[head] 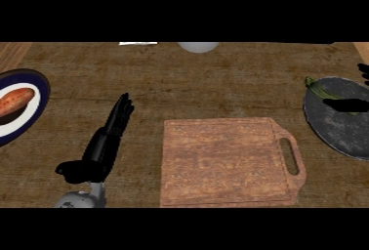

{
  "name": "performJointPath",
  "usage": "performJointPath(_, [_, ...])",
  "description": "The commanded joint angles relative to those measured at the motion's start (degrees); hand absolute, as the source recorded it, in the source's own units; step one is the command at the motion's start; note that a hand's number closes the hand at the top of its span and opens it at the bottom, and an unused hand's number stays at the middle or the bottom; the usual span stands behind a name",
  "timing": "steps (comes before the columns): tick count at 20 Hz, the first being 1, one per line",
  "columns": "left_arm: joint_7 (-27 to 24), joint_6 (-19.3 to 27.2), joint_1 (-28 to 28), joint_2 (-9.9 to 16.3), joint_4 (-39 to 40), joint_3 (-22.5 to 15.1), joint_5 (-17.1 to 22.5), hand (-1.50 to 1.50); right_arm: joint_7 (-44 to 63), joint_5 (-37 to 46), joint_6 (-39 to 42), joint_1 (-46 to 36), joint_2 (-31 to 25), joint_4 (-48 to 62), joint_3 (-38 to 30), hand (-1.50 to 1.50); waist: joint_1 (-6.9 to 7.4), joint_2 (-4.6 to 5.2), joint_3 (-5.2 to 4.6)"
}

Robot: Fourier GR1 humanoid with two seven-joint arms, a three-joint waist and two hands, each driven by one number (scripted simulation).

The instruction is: Pick the squash from the cutting board and place it in the pan

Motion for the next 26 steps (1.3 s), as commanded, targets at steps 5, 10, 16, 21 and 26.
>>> performJointPath(5, [0.51, 0.45, -0.32, -0.14, 1.22, 0.97, -0.21, 0.0, -12.95, -11.04, -0.59, -0.55, -0.94, 1.04, -9.98, -1.5, -1.46, -0.55, -0.11])
performJointPath(10, [-2.66, -0.75, 4.18, 0.32, 0.09, 1.44, 0.77, 0.0, -14.07, -17.16, 9.94, 2.25, -4.64, 1.03, -13.48, -1.5, -2.42, -1.07, -0.24])
performJointPath(16, [0.91, -0.82, 2.23, 1.79, -0.96, 2.94, 0.72, 0.0, -17.92, -23.27, 30.11, 9.36, -8.75, -0.1, -15.48, -1.5, -3.43, -1.43, -0.27])
performJointPath(21, [-2.1, -0.15, 5.02, 0.16, -0.83, 0.97, -1.38, 0.0, -21.01, -26.01, 35.32, 16.26, -7.26, -6.04, -13.69, -1.5, -3.12, -1.36, -0.31])
performJointPath(26, [-1.46, -1.99, 0.26, 0.61, 4.17, 4.21, 0.44, 0.0, -22.86, -27.74, 36.35, 24.13, -4.64, -14.02, -11.28, -1.5, -3.42, -1.33, -0.35])
